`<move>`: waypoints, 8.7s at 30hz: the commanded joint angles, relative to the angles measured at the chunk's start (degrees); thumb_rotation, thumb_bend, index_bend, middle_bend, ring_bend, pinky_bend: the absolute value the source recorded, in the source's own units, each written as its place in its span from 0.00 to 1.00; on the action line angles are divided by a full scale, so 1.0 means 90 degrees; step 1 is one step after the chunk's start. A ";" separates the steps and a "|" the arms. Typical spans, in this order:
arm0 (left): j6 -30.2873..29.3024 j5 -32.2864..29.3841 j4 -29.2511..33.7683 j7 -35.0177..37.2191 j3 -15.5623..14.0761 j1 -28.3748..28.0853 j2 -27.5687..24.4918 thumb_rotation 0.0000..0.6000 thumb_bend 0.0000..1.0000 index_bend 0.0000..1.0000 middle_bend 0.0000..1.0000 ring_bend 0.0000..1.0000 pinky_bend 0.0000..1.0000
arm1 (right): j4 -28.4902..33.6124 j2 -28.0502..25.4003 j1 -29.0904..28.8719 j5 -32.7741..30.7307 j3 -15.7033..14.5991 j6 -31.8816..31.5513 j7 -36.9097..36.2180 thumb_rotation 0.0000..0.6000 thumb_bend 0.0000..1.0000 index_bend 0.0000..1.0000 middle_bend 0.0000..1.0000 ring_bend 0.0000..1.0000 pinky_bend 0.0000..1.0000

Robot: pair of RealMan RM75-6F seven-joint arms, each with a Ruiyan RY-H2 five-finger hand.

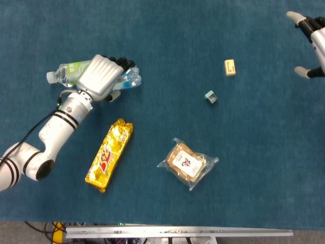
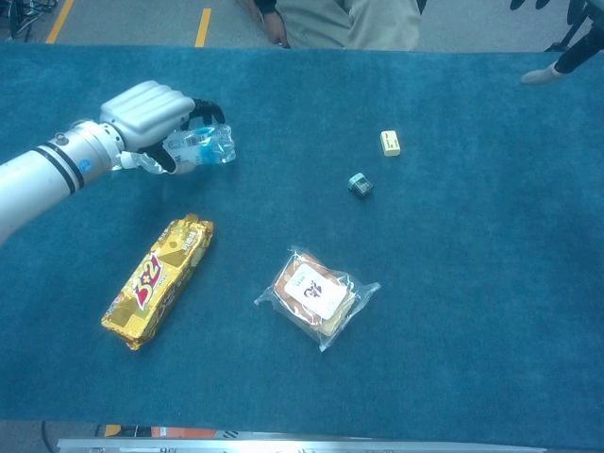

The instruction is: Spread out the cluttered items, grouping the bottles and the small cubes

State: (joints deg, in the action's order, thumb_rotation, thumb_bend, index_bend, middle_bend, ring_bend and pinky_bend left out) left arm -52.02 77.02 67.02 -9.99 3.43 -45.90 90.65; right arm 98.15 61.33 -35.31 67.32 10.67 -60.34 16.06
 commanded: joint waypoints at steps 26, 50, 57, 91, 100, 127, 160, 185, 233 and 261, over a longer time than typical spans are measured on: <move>-0.0147 0.0386 -0.0800 0.0086 -0.0018 0.0134 0.0442 1.00 0.26 0.22 0.13 0.00 0.21 | -0.0031 -0.0024 0.0025 -0.0013 0.0000 0.0060 -0.0019 1.00 0.00 0.15 0.33 0.32 0.47; -0.0790 -0.0234 0.1483 -0.0339 0.0500 0.0575 -0.0882 1.00 0.26 0.20 0.15 0.05 0.22 | 0.0203 -0.0008 -0.0168 0.0496 -0.0364 0.0440 0.0635 1.00 0.01 0.20 0.36 0.32 0.47; -0.1241 -0.0362 0.1861 -0.0211 0.0559 0.0957 -0.1361 1.00 0.26 0.20 0.15 0.05 0.22 | 0.0269 0.0239 -0.0280 0.0508 -0.0480 0.0518 0.1139 1.00 0.01 0.20 0.36 0.32 0.47; -0.3220 0.1475 0.3038 0.0947 -0.0479 0.2855 -0.3412 1.00 0.26 0.20 0.17 0.05 0.22 | -0.0980 0.2582 -0.1324 -0.0427 -0.0717 0.1319 0.2775 1.00 0.01 0.20 0.35 0.29 0.46; -0.3404 0.1755 0.3151 0.1002 -0.0647 0.3153 -0.3539 1.00 0.26 0.20 0.16 0.05 0.22 | -0.1628 0.3164 -0.1579 -0.0738 -0.0694 0.1443 0.2931 1.00 0.01 0.20 0.35 0.29 0.46; -0.3400 0.1914 0.3254 0.1161 -0.0550 0.3410 -0.3622 1.00 0.26 0.20 0.16 0.05 0.22 | -0.2360 0.3752 -0.1765 -0.0904 -0.0737 0.1302 0.2980 1.00 0.07 0.38 0.36 0.29 0.46; -0.3339 0.1986 0.3239 0.1354 -0.0493 0.3527 -0.3617 1.00 0.26 0.20 0.16 0.05 0.22 | -0.2608 0.4000 -0.2009 -0.1452 -0.0801 0.1366 0.3538 1.00 0.14 0.47 0.36 0.29 0.46; -0.3344 0.2059 0.3199 0.1478 -0.0484 0.3581 -0.3611 1.00 0.26 0.20 0.16 0.05 0.22 | -0.2296 0.3652 -0.1942 -0.1533 -0.0681 0.1007 0.3381 1.00 0.20 0.55 0.36 0.29 0.46; -0.3286 0.1601 0.2974 0.1326 -0.0187 0.3542 -0.3324 1.00 0.26 0.20 0.16 0.05 0.22 | -0.0733 0.1472 -0.0770 -0.1624 -0.0683 -0.0403 0.2517 1.00 0.20 0.29 0.29 0.24 0.41; -0.4031 0.1117 0.2980 0.0612 -0.0161 0.4249 -0.3181 1.00 0.26 0.21 0.16 0.05 0.22 | 0.0403 -0.0019 0.2597 0.0718 -0.1363 -0.3880 0.0439 1.00 0.20 0.34 0.35 0.26 0.41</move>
State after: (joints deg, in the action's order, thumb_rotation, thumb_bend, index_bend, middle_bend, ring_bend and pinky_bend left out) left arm -87.98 87.01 93.67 -4.23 2.12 -7.92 62.14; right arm 101.88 61.47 -12.80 73.44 -1.31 -94.69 20.46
